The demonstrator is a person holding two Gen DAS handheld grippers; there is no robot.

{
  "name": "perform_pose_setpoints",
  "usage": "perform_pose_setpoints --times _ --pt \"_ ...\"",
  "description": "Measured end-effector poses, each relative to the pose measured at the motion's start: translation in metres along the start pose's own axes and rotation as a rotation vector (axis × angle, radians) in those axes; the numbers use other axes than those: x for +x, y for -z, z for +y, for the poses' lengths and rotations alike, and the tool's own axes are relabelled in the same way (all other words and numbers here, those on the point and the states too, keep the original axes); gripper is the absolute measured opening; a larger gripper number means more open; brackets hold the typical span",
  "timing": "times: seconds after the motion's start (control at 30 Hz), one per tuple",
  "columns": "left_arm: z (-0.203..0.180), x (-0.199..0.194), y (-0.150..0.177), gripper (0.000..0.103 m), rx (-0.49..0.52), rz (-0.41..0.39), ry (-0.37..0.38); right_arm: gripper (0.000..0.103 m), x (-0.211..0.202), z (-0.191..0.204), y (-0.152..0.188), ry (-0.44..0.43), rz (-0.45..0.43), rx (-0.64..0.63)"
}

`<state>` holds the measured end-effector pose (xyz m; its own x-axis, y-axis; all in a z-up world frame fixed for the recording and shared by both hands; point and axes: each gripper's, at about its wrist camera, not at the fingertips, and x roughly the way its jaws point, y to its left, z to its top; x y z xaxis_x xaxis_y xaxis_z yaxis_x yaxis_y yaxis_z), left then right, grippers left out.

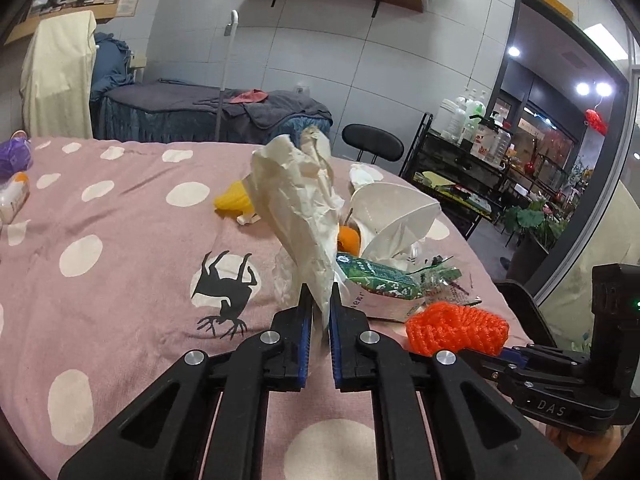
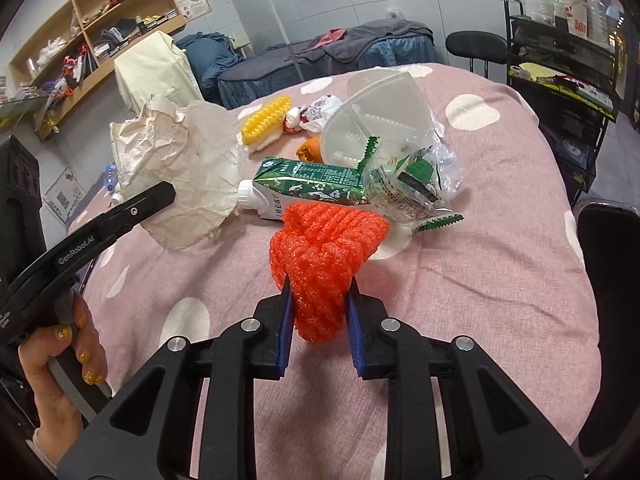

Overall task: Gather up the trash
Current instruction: 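Lift both held items and carry them over the brown trash bin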

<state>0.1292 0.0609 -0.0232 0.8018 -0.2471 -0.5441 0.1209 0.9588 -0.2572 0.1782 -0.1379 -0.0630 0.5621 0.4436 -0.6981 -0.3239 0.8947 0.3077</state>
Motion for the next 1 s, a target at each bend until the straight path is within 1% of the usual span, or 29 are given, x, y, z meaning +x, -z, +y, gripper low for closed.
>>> perform_pose_setpoints --times 0.07,0.17,0.3,0.4,0.57,0.7,0.8,1.0 --pt "-0.005 -0.005 0.0 0.008 -0.003 -0.018 0.009 0.024 -0.004 -0.001 0.002 0.003 -0.012 -0.006" --pt "-0.013 -0.008 0.002 0.008 0.026 -0.038 -0.02 0.024 -0.01 -0.003 0.006 0.0 -0.025 -0.007" --pt "-0.017 -0.017 0.001 0.008 0.004 -0.054 0.004 0.024 -0.021 -0.007 0.011 -0.008 -0.053 -0.002" --pt "-0.024 -0.026 0.001 0.007 0.015 -0.077 0.016 0.024 -0.029 -0.013 0.013 -0.007 -0.074 0.013" --pt "-0.044 -0.035 -0.004 0.007 0.05 -0.11 0.063 0.024 -0.052 -0.024 0.016 -0.002 -0.128 0.035" --pt "-0.061 -0.031 -0.009 0.007 0.067 -0.111 0.118 0.024 -0.072 -0.035 0.019 0.022 -0.175 0.056" --pt "-0.077 -0.024 -0.01 0.007 0.088 -0.104 0.153 0.024 -0.085 -0.051 0.022 0.045 -0.201 0.088" --pt "-0.109 -0.009 -0.01 0.007 0.136 -0.087 0.234 0.024 -0.106 -0.097 0.03 0.141 -0.238 0.18"
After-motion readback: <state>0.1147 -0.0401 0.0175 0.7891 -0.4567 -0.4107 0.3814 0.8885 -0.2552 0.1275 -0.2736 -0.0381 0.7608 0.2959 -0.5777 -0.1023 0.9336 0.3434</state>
